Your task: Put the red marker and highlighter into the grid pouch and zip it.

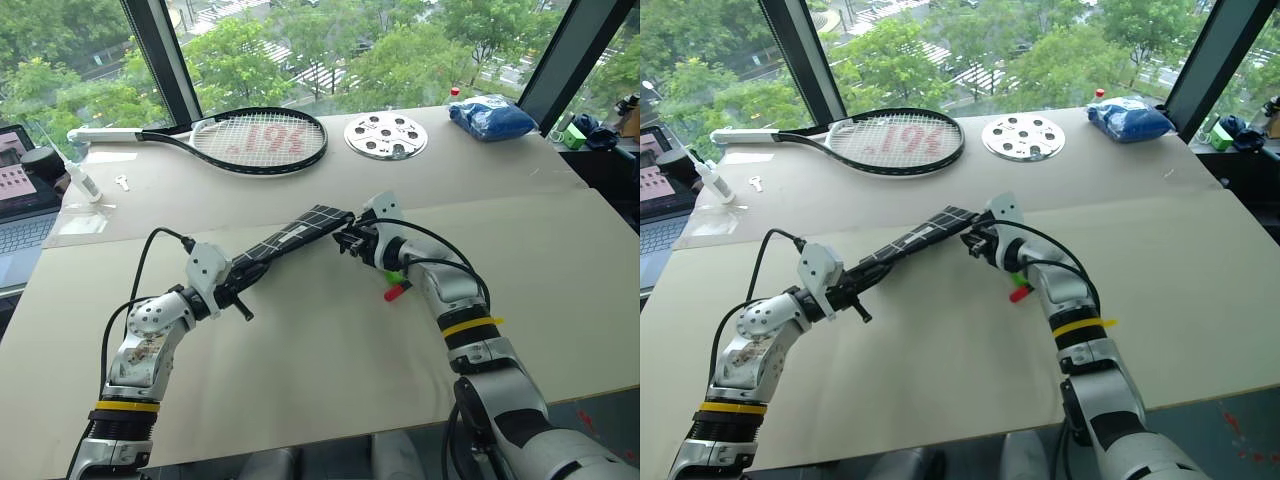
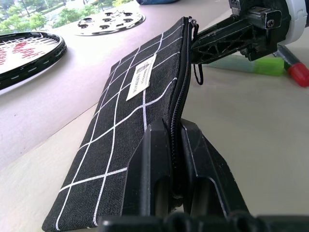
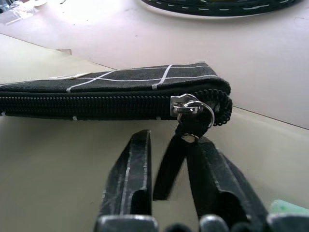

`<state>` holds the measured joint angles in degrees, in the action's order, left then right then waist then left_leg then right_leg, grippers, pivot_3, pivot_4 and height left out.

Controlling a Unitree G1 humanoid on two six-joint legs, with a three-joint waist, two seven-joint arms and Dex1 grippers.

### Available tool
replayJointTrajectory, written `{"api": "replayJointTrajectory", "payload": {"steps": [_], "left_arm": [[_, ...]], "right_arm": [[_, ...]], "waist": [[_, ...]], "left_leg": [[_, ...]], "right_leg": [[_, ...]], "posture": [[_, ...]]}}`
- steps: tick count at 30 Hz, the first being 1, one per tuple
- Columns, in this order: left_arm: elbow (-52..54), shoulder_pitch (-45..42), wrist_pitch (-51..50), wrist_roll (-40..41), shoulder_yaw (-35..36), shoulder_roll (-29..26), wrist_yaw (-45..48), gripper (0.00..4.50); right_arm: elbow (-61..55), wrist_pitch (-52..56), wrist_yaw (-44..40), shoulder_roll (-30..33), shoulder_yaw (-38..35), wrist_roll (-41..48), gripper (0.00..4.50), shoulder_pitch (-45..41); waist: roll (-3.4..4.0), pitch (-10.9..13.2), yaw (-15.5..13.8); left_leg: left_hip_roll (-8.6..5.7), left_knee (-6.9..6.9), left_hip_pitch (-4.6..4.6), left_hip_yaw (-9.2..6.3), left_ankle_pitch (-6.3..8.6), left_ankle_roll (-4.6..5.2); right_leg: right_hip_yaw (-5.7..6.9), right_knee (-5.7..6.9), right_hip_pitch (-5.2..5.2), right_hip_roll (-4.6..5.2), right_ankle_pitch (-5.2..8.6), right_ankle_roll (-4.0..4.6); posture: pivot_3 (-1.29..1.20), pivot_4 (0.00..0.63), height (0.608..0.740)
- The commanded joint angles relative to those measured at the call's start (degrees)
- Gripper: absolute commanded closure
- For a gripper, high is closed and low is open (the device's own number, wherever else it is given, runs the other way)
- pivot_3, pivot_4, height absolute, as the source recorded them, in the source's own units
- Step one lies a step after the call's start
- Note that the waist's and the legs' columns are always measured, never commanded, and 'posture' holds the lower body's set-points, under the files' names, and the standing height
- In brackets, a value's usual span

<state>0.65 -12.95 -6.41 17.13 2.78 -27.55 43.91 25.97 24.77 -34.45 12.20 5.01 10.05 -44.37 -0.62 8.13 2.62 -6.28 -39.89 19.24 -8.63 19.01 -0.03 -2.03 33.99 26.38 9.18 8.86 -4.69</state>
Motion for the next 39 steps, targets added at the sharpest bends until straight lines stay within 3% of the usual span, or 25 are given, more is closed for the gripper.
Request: {"api": "replayJointTrajectory", "payload": {"steps": [1,13,23,29,35,39], "left_arm": [[2.2,0.0,0.0,0.6,0.8,0.0,-0.5,4.5],[1.9,-0.3,0.2,0.3,-0.1,0.5,-0.6,4.5],[1.5,-0.2,0.5,0.0,-0.3,0.3,-0.2,4.5],[1.0,-0.3,0.8,-0.2,-0.5,0.3,0.1,4.5],[1.2,-0.6,0.6,0.1,-0.4,0.9,-0.1,4.5],[1.4,-0.6,0.5,0.2,-0.2,0.9,-0.1,4.5]], "right_arm": [[-1.7,-1.2,-0.9,0.1,1.3,-1.2,4.48,-0.9],[-8.4,-1.0,-3.5,-0.6,7.9,-5.1,4.48,2.0],[-12.1,0.9,-5.9,-0.3,6.9,-3.9,4.48,-2.0],[-19.5,3.0,-15.1,3.3,16.3,-6.3,4.48,-0.8],[-16.2,2.4,-13.4,-0.4,21.0,-9.7,4.48,-1.5],[-15.8,2.7,-13.3,-2.2,20.3,-9.3,4.48,-2.1]], "waist": [[0.0,0.0,0.0],[0.0,0.0,0.0],[0.0,0.0,0.0],[0.01,0.0,0.0],[0.01,0.0,0.1],[0.01,0.0,-0.1]], "left_leg": [[0.0,0.0,0.0,0.0,0.0,0.0],[0.01,0.0,0.0,0.0,0.01,-0.02],[0.02,0.0,0.0,0.0,0.02,-0.03],[0.01,0.0,0.0,0.0,0.05,-0.05],[0.08,0.0,0.0,0.06,0.06,-0.08],[0.06,-0.02,0.0,0.06,0.06,-0.08]], "right_leg": [[0.0,0.0,0.0,0.0,0.0,0.0],[0.0,0.0,0.02,-0.03,0.0,0.01],[0.0,0.0,0.03,-0.04,-0.01,0.01],[0.11,0.01,0.04,-0.06,-0.02,0.03],[0.14,0.01,0.11,-0.08,-0.07,0.11],[0.15,0.02,0.11,-0.08,-0.07,0.12]], "posture": [[0.0,0.15,0.74],[0.0,0.15,0.74],[0.0,0.15,0.74],[0.0,0.15,0.74],[0.0,0.15,0.74],[0.0,0.15,0.74]]}}
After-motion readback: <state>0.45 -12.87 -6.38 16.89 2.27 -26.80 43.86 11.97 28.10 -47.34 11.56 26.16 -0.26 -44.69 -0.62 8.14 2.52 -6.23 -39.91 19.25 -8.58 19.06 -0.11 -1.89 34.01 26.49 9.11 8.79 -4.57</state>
